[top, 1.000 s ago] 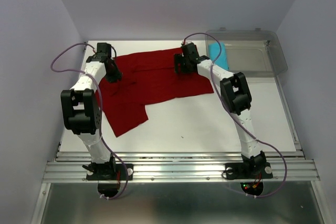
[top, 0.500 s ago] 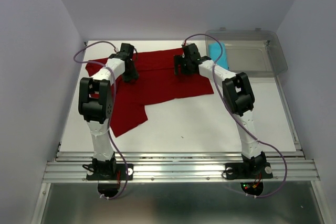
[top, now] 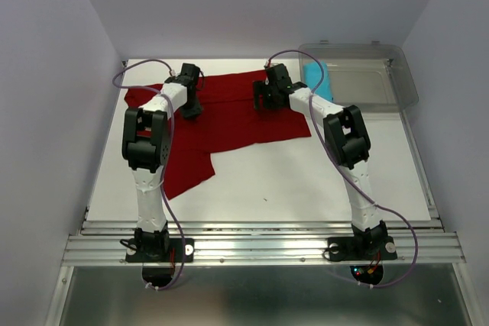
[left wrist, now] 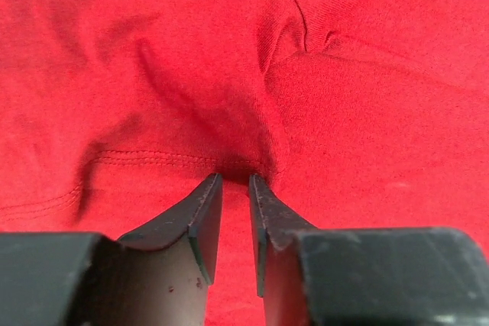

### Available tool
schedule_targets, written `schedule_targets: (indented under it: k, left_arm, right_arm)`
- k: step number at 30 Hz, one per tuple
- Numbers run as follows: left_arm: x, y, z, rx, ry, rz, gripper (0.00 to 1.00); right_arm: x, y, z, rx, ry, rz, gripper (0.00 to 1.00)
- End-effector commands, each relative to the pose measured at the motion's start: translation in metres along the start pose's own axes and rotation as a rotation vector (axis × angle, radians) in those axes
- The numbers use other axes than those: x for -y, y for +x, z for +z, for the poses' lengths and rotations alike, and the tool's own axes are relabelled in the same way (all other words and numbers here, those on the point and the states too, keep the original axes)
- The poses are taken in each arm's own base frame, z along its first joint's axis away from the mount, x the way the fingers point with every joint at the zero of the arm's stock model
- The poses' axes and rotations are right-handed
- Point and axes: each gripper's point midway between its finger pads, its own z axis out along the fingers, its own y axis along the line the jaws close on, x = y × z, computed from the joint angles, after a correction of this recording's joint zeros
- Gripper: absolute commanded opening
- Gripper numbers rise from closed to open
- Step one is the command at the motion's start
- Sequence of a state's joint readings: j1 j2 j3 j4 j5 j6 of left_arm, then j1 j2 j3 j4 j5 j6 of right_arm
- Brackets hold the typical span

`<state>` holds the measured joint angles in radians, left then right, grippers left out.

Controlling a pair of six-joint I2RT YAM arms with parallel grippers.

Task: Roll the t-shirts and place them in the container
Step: Fold the T-shirt at the center of the board.

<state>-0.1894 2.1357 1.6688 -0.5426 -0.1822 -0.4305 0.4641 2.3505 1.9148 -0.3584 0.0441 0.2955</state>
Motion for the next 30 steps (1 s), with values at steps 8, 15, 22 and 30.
schedule_targets:
  k: [8, 15, 22, 30]
  left_arm:
    - [0.013, -0.017, -0.022, 0.045, 0.023, 0.010, 0.00]
    - [0.021, -0.022, -0.039, 0.053, 0.083, -0.003, 0.00]
    - [0.028, -0.023, -0.048, 0.051, 0.135, -0.002, 0.00]
    - [0.021, -0.023, -0.049, 0.087, 0.069, 0.032, 0.28]
  right_arm:
    - [-0.011, -0.026, -0.022, 0.064, -0.033, 0.011, 0.84]
    - [-0.011, -0.026, -0.023, 0.063, -0.031, 0.011, 0.84]
    - [-0.010, -0.023, -0.023, 0.059, -0.029, 0.009, 0.84]
    - [-0.011, -0.023, -0.022, 0.058, -0.037, 0.015, 0.84]
